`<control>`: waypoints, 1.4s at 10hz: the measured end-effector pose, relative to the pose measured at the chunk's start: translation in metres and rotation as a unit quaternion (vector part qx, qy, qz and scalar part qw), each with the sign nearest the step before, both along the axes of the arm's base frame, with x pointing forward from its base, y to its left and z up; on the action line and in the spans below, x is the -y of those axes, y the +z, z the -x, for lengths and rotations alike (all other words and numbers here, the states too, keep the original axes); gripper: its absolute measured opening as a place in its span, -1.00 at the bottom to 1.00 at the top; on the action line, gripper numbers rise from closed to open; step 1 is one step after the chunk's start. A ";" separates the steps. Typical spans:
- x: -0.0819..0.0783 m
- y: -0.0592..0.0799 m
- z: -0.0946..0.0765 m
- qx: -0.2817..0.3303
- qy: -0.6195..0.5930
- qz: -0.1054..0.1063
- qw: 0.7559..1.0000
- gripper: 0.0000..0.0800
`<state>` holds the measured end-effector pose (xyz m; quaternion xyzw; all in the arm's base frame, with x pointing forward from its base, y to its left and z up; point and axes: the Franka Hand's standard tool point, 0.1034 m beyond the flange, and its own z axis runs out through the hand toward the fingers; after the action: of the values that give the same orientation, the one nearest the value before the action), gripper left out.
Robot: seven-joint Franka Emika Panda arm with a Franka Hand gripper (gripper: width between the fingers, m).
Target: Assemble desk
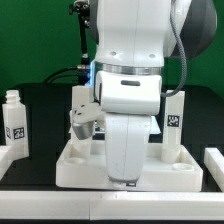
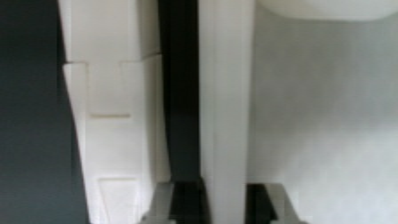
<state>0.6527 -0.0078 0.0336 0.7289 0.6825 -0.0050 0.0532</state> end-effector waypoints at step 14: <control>-0.019 0.064 -0.003 -0.002 -0.094 -0.008 0.996 0.61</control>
Offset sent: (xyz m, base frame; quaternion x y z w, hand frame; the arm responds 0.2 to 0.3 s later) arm 0.0038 0.0296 -0.0090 -0.0091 0.0302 0.0143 0.9994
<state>0.6559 0.0114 0.0979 0.7904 0.6110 -0.0056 0.0451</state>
